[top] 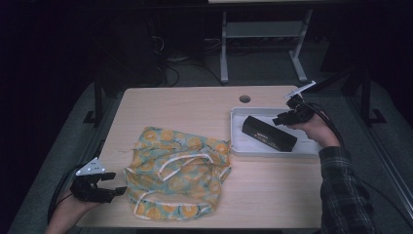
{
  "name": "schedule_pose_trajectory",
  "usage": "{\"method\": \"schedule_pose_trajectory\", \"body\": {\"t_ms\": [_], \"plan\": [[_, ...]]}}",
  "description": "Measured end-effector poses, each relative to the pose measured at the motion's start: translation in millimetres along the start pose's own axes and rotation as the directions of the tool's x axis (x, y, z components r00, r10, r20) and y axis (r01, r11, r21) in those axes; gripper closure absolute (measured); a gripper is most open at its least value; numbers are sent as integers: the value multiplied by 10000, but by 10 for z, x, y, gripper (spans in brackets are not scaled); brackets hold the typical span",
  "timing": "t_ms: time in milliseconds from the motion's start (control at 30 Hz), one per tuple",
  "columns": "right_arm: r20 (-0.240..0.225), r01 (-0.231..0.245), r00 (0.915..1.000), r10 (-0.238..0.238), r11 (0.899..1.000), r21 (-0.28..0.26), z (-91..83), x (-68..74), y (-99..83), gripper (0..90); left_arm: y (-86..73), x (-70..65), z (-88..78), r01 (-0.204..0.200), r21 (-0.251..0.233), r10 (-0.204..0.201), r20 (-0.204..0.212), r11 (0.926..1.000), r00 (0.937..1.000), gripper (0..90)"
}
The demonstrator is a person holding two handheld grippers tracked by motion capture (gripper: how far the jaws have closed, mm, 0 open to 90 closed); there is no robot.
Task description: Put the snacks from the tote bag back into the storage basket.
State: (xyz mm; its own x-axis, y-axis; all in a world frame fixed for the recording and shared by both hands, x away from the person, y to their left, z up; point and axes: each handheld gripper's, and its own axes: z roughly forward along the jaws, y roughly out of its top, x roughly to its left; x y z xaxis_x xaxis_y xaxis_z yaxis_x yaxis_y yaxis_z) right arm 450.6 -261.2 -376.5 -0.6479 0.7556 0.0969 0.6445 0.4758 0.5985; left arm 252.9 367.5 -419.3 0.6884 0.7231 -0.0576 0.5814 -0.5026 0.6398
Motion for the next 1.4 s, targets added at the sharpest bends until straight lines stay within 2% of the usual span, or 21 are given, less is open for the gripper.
{"method": "schedule_pose_trajectory", "body": {"t_ms": [200,233,467,600,733,1133,1400], "plan": [[-129,-224,9997,226,9997,123,166,-44,203,885,6,-5,-13,126,-107,-126,61,9999,9999,263],[-148,-331,9993,333,9994,120,199,-55,228,892,7,1,-19,49,-139,-49,42,9999,10000,262],[-86,-510,9986,514,9979,405,430,-77,350,892,12,-18,0,117,-173,-114,141,9998,9998,263],[-288,-619,9976,636,9964,575,564,-88,360,892,17,-20,0,17,-166,-15,164,9999,9999,262],[-332,-415,9985,444,9955,847,667,-64,356,892,11,-10,-5,37,-200,-34,141,9998,9999,259],[-732,245,9972,-144,9900,1390,728,33,293,893,18,-14,-11,-58,-182,60,134,9998,9999,258],[-1025,566,9939,-411,9865,1536,677,53,231,893,21,-20,-8,-54,-187,57,132,9998,9999,257]]}}
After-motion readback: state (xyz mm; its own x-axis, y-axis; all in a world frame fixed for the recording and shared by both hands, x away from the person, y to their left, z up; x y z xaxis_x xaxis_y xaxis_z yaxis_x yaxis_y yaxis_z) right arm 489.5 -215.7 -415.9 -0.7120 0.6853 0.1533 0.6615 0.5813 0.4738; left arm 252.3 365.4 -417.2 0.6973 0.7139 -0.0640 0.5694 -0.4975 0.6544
